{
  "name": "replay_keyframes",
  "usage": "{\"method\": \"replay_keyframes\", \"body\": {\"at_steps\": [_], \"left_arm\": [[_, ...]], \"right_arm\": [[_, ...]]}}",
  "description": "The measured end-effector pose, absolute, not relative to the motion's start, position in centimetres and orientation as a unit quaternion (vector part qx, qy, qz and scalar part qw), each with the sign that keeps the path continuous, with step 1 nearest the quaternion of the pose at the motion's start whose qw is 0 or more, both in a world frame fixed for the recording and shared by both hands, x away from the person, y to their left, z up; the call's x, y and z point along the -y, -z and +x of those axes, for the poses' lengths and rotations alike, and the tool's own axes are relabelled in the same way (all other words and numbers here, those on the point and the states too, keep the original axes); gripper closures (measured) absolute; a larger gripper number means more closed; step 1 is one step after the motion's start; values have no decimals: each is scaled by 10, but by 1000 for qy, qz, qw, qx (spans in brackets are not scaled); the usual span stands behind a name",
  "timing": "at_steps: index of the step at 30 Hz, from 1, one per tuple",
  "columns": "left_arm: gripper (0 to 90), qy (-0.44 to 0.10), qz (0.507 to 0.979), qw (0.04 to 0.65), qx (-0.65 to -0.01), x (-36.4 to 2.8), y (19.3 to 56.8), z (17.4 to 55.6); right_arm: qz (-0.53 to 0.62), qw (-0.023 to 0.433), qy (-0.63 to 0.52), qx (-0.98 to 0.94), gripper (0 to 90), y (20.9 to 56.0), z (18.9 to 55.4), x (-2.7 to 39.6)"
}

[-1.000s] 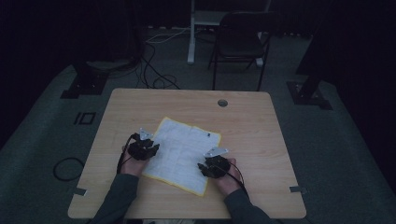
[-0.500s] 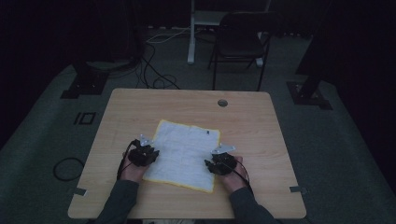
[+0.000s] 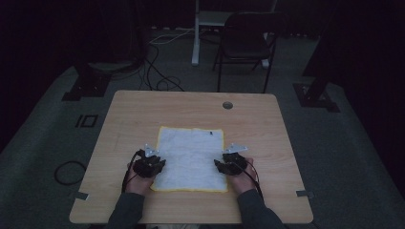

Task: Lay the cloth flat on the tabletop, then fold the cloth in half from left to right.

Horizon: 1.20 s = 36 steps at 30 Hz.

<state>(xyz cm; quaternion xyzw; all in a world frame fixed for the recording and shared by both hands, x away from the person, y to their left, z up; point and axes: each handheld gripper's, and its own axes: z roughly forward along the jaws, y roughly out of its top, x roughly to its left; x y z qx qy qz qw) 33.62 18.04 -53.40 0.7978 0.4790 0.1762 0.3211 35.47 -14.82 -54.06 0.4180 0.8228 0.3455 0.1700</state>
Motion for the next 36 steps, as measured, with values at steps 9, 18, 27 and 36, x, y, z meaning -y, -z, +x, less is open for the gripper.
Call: {"method": "replay_keyframes", "body": {"at_steps": [9, 18, 27, 36], "left_arm": [[607, -181, 790, 330, -485, -183, 534, 335], [526, -196, 766, 333, -513, -194, 535, 336], [514, -201, 759, 330, -524, -195, 539, 350], [508, -190, 775, 316, -513, -190, 536, 365]], "right_arm": [[420, 167, -345, -823, 518, 541, 352, 149], [420, 167, -346, -823, 512, 541, 350, 150], [420, 167, -346, -822, 512, 541, 348, 150], [419, 167, -348, -822, 511, 541, 348, 150]]}}
